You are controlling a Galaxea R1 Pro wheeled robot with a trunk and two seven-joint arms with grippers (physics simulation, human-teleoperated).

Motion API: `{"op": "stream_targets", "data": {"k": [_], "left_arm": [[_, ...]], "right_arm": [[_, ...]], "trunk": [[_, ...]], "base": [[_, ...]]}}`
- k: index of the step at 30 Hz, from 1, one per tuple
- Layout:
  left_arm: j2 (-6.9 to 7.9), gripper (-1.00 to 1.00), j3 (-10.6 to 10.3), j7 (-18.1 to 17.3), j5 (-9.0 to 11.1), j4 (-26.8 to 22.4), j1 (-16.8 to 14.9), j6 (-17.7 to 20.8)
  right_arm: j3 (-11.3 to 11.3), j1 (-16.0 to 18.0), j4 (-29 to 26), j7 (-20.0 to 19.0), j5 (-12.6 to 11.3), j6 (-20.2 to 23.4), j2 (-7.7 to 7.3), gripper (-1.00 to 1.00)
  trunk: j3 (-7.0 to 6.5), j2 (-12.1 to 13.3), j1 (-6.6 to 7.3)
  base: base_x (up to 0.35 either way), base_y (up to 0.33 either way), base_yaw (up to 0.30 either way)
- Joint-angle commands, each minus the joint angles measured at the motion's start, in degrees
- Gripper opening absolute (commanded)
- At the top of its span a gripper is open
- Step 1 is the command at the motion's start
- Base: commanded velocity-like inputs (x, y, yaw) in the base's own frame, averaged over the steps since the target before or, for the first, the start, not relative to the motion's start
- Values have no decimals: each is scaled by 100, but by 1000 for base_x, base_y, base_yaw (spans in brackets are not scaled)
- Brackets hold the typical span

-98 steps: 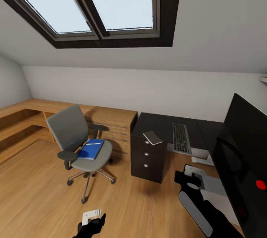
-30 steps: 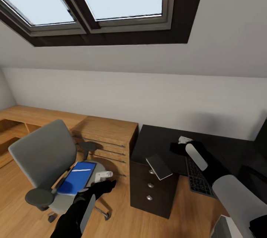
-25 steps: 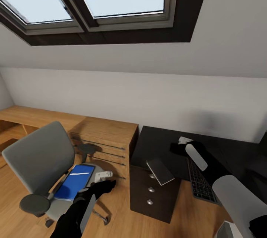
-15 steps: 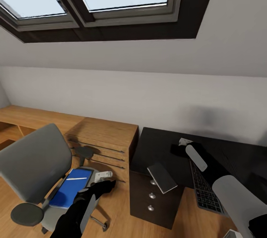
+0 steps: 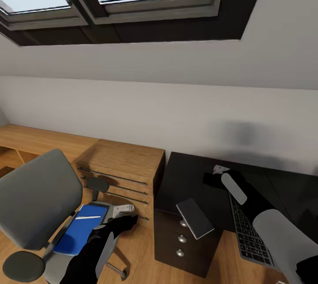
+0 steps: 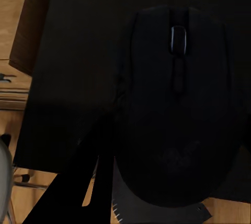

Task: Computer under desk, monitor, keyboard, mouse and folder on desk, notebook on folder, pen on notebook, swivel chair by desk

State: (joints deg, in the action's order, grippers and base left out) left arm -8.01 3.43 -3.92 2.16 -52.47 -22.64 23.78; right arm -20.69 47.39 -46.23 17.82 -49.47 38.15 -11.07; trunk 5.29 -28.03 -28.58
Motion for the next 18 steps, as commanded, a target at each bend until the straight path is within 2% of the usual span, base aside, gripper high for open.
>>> {"op": "stream_targets", "data": {"k": [1,9,13,15,18], "left_arm": [[-7,100,26,-30,23,-9,-4,39],[-7,100,26,-30,30,-9,-7,39],[-7,100,26,-30,30,-9,-5,39],[-7,100,26,-30,34,-9,-5,39],[-7,100,26,-36,39,-12,-5,40]], "right_arm": [[-26,7,-9,46,-72,-1,-8,-100],[-34,7,84,53,-46,-18,-4,-100],[-65,7,158,45,55,-29,5,-100],[-119,7,555,25,386,-73,43,-100],[-124,7,753,14,503,-155,82,-100]], "trunk": [[19,-11,-6],[33,-11,-6],[34,-11,-6],[34,-11,-6],[34,-11,-6]], "base": [[311,0,0],[318,0,0],[320,0,0],[317,0,0],[255,0,0]]}}
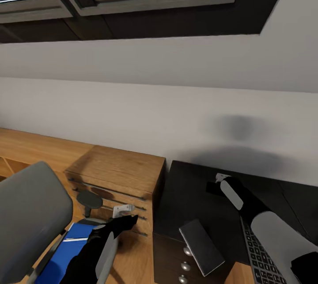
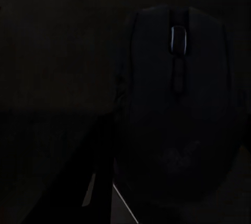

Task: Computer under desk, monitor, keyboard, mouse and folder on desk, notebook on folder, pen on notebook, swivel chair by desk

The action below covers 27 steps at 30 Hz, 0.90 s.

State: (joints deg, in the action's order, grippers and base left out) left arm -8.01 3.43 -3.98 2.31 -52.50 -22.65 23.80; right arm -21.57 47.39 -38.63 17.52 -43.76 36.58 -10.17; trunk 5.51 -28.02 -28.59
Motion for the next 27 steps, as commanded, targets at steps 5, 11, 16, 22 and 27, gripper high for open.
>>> {"op": "stream_targets", "data": {"k": [5,11,16,22,27], "left_arm": [[-7,100,26,-39,36,-50,-3,51],[-7,100,26,-41,388,-323,-3,128],[-1,100,26,-47,839,-547,-3,618],[-6,100,20,-73,1036,-980,-1,1929],[-9,100,-64,-84,1073,-1830,343,2728]], "right_arm": [[-57,7,139,35,102,-224,95,-100],[-73,11,193,44,701,-690,305,-100],[-69,8,242,48,758,-893,333,-100],[-81,8,311,28,765,-940,340,-100],[-85,9,553,-17,746,-915,345,-100]], "trunk": [[12,-12,-5],[12,-12,-5],[12,-12,-5],[12,-12,-5],[12,-12,-5]], "base": [[87,0,0],[13,0,0],[1,0,0],[0,0,0],[0,0,0]]}}
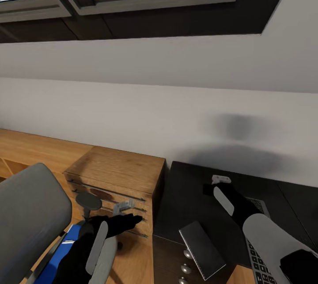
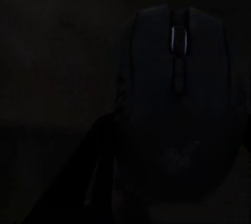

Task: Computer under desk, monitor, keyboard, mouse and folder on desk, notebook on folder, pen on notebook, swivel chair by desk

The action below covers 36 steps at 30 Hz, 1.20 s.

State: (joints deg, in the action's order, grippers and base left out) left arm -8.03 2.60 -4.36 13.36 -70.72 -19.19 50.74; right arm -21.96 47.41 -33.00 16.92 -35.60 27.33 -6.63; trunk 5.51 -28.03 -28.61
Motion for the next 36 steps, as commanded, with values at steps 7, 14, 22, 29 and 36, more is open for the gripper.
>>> {"op": "stream_targets", "data": {"k": [7,14,22,29,36], "left_arm": [[-6,100,-202,-47,-12,-804,360,422],[-6,100,-335,-52,33,-1478,705,555],[-5,100,-356,-47,35,-1520,732,552],[-5,100,-357,-41,35,-1516,732,551],[-5,100,-357,-38,35,-1509,732,543]], "right_arm": [[-39,13,149,-56,-79,29,9,-100],[37,23,487,-70,-103,35,19,-100],[43,27,536,-65,-105,106,57,-100],[43,31,532,-66,-135,284,59,-100],[74,32,524,-82,-246,521,57,-100]], "trunk": [[12,-12,-3],[84,-172,-91],[228,-493,-267],[353,-774,-421],[479,-1054,-574]], "base": [[0,0,0],[0,0,0],[0,0,0],[0,0,0],[0,0,0]]}}
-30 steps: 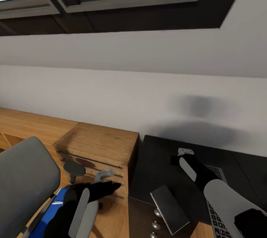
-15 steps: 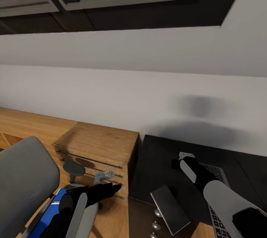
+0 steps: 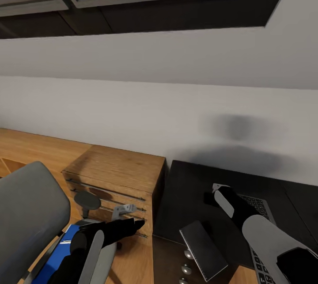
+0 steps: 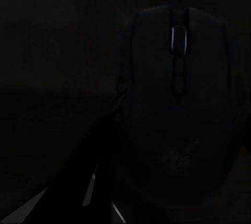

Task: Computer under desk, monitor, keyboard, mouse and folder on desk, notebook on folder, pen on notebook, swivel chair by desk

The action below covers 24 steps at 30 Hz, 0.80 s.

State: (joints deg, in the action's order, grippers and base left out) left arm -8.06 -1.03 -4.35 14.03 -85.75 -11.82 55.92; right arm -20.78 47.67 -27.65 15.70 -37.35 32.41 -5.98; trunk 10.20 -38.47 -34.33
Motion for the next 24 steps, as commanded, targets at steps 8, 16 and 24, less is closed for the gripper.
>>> {"op": "stream_targets", "data": {"k": [8,16,24], "left_arm": [[-3,100,7,-40,-32,-8,-5,24],[-3,100,7,-38,-32,-6,-5,24],[-3,100,7,-31,-32,-3,-5,24]], "right_arm": [[-39,5,-13,38,-112,33,-8,-100],[-39,5,-11,39,-117,36,-8,-100],[-40,5,-4,45,-114,35,0,-100]], "trunk": [[154,-331,-178],[298,-652,-354],[441,-973,-530]], "base": [[0,0,0],[0,0,0],[0,0,0]]}}
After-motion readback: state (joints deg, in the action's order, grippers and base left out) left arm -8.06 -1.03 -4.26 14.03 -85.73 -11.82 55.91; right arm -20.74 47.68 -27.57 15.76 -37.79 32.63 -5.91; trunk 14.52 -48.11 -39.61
